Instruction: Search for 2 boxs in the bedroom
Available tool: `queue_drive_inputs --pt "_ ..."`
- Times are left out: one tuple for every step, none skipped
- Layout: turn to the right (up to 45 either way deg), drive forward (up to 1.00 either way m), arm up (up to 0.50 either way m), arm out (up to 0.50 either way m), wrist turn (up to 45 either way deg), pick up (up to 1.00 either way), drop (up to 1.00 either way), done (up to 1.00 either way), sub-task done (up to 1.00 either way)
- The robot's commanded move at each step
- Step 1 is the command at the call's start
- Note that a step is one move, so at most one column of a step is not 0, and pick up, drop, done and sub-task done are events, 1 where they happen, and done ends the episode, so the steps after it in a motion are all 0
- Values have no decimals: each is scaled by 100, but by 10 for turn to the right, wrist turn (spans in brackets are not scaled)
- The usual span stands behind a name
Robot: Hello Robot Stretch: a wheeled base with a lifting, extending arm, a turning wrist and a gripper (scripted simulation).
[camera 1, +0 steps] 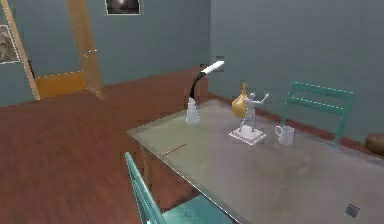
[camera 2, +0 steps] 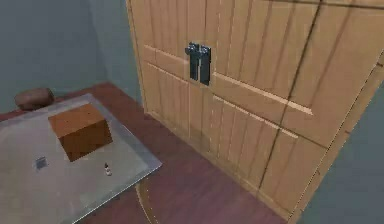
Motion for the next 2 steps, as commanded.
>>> queue_drive_inputs --pt "-300 0 0 0 0 0 0 0 0" --pt "-30 0 0 0 0 0 0 0 0"
